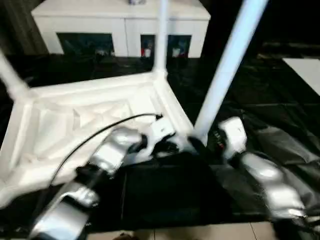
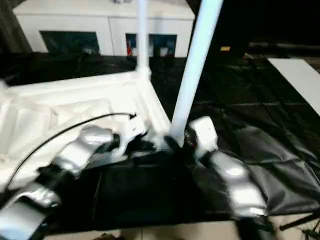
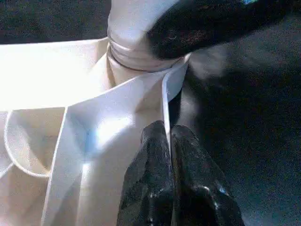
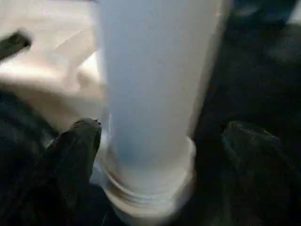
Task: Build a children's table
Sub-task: Rotate leg to tighten
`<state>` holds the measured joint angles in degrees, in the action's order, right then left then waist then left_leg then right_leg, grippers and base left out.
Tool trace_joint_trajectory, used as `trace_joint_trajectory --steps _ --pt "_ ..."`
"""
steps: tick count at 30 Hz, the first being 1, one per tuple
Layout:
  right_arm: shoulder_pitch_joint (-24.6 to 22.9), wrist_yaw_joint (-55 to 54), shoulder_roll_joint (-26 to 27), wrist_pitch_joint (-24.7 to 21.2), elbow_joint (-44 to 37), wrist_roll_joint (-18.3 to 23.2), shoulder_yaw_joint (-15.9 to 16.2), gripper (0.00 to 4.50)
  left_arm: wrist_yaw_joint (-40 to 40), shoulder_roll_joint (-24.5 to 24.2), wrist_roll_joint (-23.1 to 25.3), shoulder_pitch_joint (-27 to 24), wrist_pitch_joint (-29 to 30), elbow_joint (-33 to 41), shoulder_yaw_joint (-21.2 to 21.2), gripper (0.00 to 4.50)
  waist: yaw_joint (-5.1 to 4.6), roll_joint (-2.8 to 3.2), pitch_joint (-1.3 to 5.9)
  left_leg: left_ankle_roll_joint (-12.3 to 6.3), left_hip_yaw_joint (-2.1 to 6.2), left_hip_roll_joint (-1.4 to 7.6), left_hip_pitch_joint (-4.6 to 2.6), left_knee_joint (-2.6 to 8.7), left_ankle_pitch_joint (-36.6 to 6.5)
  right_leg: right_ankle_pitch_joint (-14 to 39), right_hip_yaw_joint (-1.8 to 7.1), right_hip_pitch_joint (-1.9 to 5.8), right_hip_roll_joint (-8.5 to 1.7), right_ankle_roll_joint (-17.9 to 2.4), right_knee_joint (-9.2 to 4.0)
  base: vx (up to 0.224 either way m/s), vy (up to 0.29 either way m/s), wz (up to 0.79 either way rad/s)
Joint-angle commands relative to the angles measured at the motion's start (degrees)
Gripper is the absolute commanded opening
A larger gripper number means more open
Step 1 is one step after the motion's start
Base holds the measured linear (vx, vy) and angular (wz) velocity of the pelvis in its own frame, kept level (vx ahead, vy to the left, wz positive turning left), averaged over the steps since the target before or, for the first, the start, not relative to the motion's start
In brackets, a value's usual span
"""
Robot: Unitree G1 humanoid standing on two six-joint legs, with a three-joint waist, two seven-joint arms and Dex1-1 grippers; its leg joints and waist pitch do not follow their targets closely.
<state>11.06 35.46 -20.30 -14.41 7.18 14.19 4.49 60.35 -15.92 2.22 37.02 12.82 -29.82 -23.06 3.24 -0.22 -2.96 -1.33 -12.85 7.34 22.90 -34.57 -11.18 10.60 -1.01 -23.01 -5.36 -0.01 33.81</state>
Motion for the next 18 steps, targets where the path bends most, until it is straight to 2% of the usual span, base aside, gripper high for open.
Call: trace_joint_trajectory --steps 1,6,10,11,15,16,18 --pt "-0.54 5.42 -1.91 -2.57 -2.52 2.06 1.82 4.43 6.47 -1.34 -0.43 -0.89 -0.05 2.92 -3.17 0.0 -0.15 -0.3 3.46 -3.06 3.2 6.15 -2.23 5.12 -12.03 5.11 1.73 1.85 -3.85 -13.69 -3.04 0.0 0.0 0.0" --pt "-0.14 10.24 -4.36 -3.36 -2.23 1.7 3.42 4.43 8.39 -2.67 -0.12 -1.5 0.8 5.19 -3.37 0.0 0.2 -0.36 3.28 -1.83 3.03 6.22 -2.57 5.06 -13.34 7.96 1.92 1.5 -4.11 -13.9 -3.34 0.0 0.0 0.0" --pt "0.48 10.66 -4.73 -3.38 -1.72 1.5 3.67 4.43 8.41 -3.01 -0.17 -1.64 1.09 5.6 -3.32 0.0 0.1 -0.55 3.33 -0.55 3.26 6.2 -2.43 5.22 -14.18 9.36 1.81 1.54 -4.07 -13.26 -3.21 0.0 0.0 0.0" --pt "0.78 10.9 -4.85 -3.64 -1.52 1.48 3.64 4.18 8.48 -3.28 -0.31 -1.77 1.29 6.01 -3.38 0.0 0.15 -0.55 3.38 -0.55 3.23 6.16 -2.45 5.13 -13.9 8.93 1.84 1.56 -4.13 -13.27 -3.2 0.0 0.0 0.0" --pt "1.08 11.74 -5.43 -3.47 -0.89 0.69 4.2 4.05 8.86 -3.75 -0.37 -2.11 1.72 6.78 -3.43 0.0 0.19 -0.62 3.56 -1.54 3.13 6.11 -2.37 4.82 -11.38 5.88 1.84 1.76 -4.2 -13.75 -2.87 0.0 0.0 0.0" --pt "1.0 12.15 -5.56 -3.34 -0.79 0.29 4.33 3.75 9.02 -3.81 -0.23 -2.24 1.93 7.01 -3.35 0.0 0.25 -0.55 3.64 -2.11 3.08 6.07 -2.34 4.67 -10.02 4.2 1.81 1.84 -4.18 -14.11 -2.7 0.0 0.0 0.0" --pt "0.89 12.37 -5.58 -3.44 -0.88 0.38 4.25 3.66 9.11 -3.83 -0.16 -2.3 2.09 7.15 -3.3 0.0 0.24 -0.57 3.7 -3.0 3.04 6.01 -2.22 4.52 -8.75 2.54 1.75 1.95 -4.12 -14.6 -2.51 0.0 0.0 0.0"
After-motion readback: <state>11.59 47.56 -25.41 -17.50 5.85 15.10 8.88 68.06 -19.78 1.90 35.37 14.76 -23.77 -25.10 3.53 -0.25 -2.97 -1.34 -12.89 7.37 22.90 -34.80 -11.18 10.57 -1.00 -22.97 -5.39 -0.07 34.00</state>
